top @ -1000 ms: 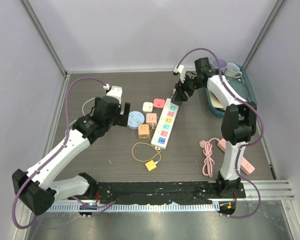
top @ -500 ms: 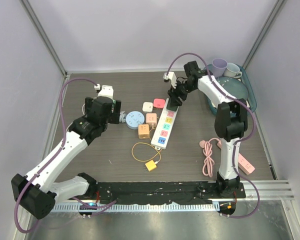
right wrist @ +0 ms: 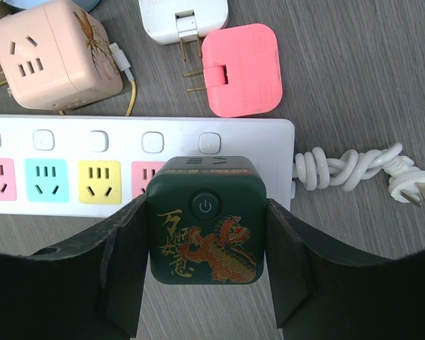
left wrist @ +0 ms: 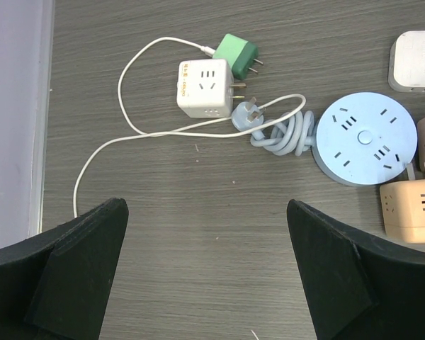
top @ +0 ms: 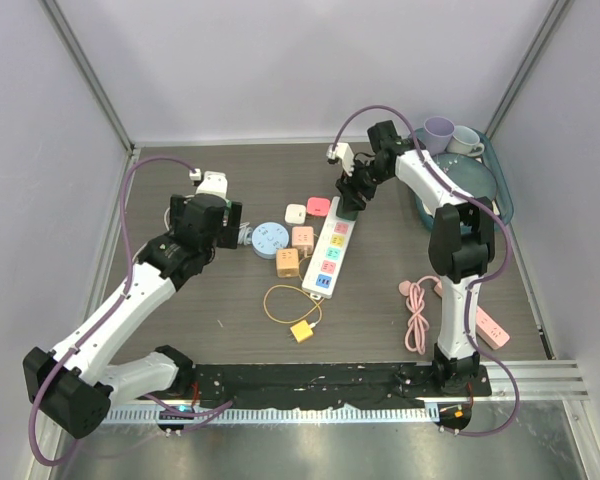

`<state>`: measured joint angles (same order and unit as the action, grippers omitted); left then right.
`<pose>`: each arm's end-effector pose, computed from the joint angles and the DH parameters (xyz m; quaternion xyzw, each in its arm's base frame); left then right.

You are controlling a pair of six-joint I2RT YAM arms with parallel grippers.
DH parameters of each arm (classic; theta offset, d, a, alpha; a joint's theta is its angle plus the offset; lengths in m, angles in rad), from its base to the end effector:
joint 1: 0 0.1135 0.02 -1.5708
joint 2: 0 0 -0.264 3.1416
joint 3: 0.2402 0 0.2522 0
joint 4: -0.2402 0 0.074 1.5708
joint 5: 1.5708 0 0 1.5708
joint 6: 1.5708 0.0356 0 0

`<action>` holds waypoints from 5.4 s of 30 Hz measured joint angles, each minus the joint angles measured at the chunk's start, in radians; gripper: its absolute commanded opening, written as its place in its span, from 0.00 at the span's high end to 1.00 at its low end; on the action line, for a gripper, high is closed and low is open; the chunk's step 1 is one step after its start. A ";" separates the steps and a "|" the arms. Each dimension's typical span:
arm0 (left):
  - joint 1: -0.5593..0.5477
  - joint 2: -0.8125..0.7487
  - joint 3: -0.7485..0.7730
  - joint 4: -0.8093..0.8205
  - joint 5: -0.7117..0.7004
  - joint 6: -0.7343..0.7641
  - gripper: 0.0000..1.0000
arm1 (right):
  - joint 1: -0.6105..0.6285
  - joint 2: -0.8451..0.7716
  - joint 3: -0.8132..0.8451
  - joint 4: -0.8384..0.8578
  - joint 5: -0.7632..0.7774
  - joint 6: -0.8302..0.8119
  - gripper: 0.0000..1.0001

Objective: Insert the plug
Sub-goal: Insert the plug into the socket, then pick up the plug from the center of the board.

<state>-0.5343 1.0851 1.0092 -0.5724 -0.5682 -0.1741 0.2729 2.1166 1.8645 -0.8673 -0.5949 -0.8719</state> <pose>0.2064 -0.0999 0.3254 0.0313 0.8680 0.0872 0.4878 0.4322 0.1417 0.2430 -0.5599 0.7478 0.2098 0.2887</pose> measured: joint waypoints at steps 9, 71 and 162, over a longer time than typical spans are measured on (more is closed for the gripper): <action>0.000 0.000 0.000 0.000 0.000 0.001 0.00 | 0.000 0.000 -0.021 0.015 -0.002 -0.009 0.99; 0.000 -0.030 -0.049 0.066 0.077 0.018 0.00 | -0.121 -0.317 -0.629 0.531 0.033 0.233 0.81; 0.000 -0.171 -0.068 0.063 0.047 -0.085 0.00 | 0.715 -0.270 -0.674 0.723 1.026 1.476 0.96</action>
<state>-0.5343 0.9138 0.9417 -0.5095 -0.5217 -0.2588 0.9874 1.8462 1.1900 -0.1440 0.4309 0.6037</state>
